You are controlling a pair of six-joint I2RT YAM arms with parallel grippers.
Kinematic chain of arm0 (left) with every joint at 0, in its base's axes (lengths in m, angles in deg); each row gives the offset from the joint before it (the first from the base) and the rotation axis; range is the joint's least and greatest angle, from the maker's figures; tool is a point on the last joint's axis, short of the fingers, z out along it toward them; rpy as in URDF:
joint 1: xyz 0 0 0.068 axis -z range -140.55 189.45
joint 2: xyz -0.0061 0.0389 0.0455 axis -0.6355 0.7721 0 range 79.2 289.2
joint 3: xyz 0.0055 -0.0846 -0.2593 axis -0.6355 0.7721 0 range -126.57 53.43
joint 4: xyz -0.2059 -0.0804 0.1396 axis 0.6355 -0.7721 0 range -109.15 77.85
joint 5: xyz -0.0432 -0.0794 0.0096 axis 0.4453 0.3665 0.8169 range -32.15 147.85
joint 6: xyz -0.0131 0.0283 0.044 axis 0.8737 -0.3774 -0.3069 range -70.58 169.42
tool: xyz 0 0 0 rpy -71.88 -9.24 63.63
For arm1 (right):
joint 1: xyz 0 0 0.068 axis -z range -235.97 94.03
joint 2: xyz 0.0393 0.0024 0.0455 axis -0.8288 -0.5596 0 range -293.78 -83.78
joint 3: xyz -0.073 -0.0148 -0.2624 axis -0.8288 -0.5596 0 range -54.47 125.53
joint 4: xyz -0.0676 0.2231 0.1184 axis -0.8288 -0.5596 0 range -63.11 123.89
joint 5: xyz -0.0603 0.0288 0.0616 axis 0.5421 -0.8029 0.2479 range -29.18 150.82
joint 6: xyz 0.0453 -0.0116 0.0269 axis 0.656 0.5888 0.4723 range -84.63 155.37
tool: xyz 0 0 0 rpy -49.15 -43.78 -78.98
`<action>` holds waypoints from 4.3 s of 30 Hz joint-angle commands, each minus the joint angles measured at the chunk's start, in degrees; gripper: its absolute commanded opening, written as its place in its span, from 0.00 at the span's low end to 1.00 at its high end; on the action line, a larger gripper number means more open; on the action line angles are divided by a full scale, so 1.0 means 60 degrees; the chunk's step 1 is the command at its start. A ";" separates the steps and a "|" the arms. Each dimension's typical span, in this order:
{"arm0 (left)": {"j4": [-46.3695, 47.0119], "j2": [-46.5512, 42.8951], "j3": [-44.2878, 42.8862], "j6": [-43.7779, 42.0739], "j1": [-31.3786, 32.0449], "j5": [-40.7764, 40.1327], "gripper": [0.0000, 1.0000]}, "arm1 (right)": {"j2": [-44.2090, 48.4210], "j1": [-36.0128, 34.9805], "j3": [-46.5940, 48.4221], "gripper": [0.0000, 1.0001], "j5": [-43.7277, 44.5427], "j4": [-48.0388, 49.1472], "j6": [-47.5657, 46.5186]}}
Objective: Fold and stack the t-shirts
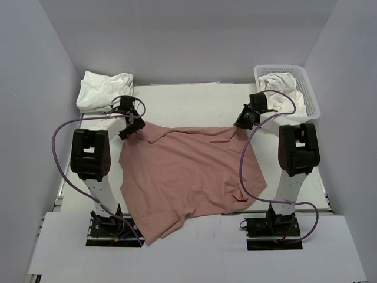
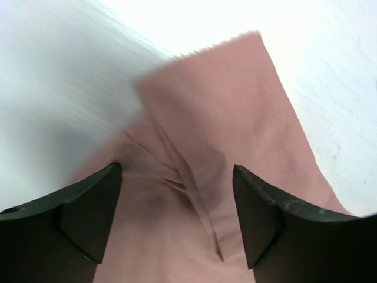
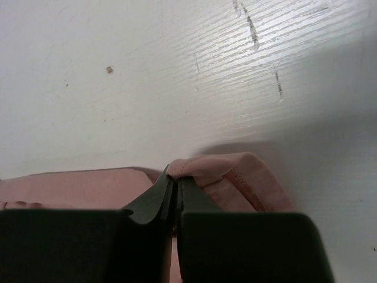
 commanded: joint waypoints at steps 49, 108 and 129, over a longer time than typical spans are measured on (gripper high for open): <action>0.1041 -0.0328 -0.2634 -0.1359 -0.1127 0.2147 0.00 | 0.1903 -0.0043 0.0611 0.00 0.1762 -0.0478 -0.1230; 0.1454 0.0384 -0.3466 -0.2195 -0.1171 0.0374 1.00 | 0.3301 -0.0028 -0.1251 0.90 0.1470 0.0184 -0.2037; 0.4600 -0.3173 0.4247 -0.1199 -0.0615 0.5516 1.00 | 0.6741 0.0323 -0.6139 0.90 0.2395 -0.1841 0.0015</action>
